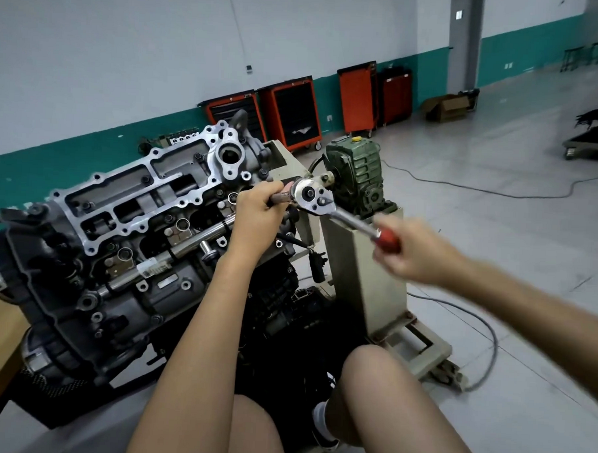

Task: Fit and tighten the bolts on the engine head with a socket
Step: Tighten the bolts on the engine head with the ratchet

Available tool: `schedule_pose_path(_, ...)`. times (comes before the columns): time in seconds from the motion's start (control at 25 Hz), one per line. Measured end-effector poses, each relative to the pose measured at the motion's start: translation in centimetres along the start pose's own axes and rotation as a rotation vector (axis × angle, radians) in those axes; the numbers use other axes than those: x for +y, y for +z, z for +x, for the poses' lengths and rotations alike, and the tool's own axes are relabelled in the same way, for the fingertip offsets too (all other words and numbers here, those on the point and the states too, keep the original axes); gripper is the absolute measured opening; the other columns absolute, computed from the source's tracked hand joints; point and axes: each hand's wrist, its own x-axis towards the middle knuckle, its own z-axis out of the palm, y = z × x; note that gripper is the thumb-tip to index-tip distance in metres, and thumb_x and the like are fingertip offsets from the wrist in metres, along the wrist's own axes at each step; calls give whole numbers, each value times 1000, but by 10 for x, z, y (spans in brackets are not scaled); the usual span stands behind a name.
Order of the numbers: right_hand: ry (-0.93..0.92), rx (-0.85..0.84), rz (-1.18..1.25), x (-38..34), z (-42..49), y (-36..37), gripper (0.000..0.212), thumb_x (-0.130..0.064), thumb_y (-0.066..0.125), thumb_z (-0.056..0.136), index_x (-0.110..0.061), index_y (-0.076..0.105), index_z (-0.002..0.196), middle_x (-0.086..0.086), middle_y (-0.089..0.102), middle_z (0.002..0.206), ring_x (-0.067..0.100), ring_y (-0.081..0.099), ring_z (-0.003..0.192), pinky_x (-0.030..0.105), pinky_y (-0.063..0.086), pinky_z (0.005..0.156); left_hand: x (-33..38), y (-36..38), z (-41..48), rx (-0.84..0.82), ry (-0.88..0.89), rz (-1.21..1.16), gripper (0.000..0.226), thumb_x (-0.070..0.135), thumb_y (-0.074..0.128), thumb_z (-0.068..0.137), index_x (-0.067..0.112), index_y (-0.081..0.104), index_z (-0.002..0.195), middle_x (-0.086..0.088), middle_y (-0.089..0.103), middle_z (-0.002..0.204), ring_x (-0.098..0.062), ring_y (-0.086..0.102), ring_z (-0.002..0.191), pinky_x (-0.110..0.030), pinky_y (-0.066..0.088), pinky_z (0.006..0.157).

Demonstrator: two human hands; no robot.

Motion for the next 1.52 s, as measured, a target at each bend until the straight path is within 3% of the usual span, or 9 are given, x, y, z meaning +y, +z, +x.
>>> schedule_pose_path(0.12,-146,32,-303,15,34,-38,29,-1,66,75,-19,44,74,-3,43,56,24,42,49,26,30,53,3,-2,-1,2,4,-10,15,-3,45,75,-9,55,64,2,43,53,3,38,48,-8,27,47)
schedule_pose_path(0.2,-50,76,-166,8,16,-17,25,-2,66,76,-18,46,73,1,47,56,26,48,52,27,32,54,3,-1,-3,11,-16,-43,17,-4,45,79,-11,56,67,-1,44,54,4,39,47,-6,28,46)
schedule_pose_path(0.36,295,99,590,-58,-47,77,39,-7,73,77,-24,41,60,-8,40,48,8,37,43,22,34,47,0,3,-4,46,-49,-15,22,-2,50,83,-12,51,64,-21,52,59,-9,38,55,-26,29,51)
schedule_pose_path(0.56,330,-204,1523,-107,-46,95,31,-27,70,80,-13,46,66,5,43,45,17,40,32,22,38,38,-2,4,-4,91,-47,4,25,-8,57,81,-10,47,59,-23,51,58,-11,35,54,-29,29,51)
schedule_pose_path(0.72,365,-166,1393,-93,-38,81,31,-22,56,88,-17,42,62,2,33,41,13,28,29,14,27,35,0,11,-2,148,-43,-8,29,-8,54,83,-7,44,56,-20,48,55,-6,33,52,-29,27,50)
schedule_pose_path(0.96,300,-149,1216,-88,-16,59,33,-12,50,96,-14,39,65,2,33,41,14,26,29,15,25,34,8,11,12,245,-85,-49,53,-19,42,77,24,25,52,13,28,47,2,31,40,-9,20,40)
schedule_pose_path(1.16,332,-195,1142,-85,-21,49,31,-12,50,94,-17,41,64,2,33,41,14,25,29,15,24,34,9,12,8,264,-80,-23,43,-20,45,79,13,37,53,17,30,50,2,33,46,-12,23,45)
schedule_pose_path(1.36,349,-188,1125,-87,-12,41,26,-11,49,93,-13,38,69,3,32,42,14,25,30,15,24,35,17,13,19,287,-74,-21,53,-21,39,74,24,21,52,11,25,47,-1,29,43,-12,19,42)
schedule_pose_path(1.52,367,-220,1148,-86,-25,37,26,-11,48,94,-14,40,69,4,32,42,14,25,29,15,23,34,21,21,12,293,-33,-20,46,-17,48,80,14,32,50,9,31,48,-1,31,47,-13,20,47)
